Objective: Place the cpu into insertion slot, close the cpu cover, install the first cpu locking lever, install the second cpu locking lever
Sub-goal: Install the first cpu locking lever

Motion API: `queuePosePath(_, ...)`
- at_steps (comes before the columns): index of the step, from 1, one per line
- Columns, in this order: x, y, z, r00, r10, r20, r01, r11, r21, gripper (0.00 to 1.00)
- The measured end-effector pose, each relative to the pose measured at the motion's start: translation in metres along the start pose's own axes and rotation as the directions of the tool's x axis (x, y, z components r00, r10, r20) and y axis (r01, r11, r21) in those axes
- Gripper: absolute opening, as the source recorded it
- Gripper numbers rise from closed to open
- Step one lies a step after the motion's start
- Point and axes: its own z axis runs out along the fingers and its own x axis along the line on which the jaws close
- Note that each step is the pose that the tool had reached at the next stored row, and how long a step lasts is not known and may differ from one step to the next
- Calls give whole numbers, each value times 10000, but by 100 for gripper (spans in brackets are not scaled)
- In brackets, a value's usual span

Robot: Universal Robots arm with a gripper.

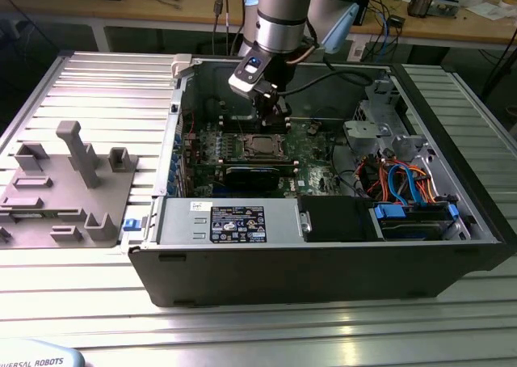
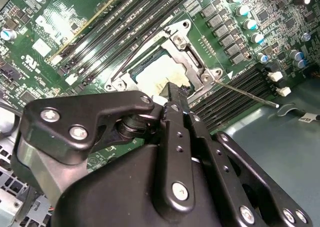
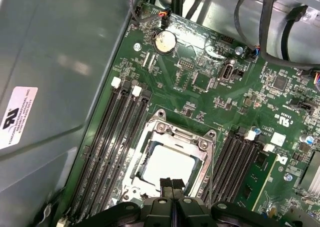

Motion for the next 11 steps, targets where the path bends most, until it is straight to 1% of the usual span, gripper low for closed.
queuePosePath(11,0,0,0,9995,-327,20,327,9995,-7,11)
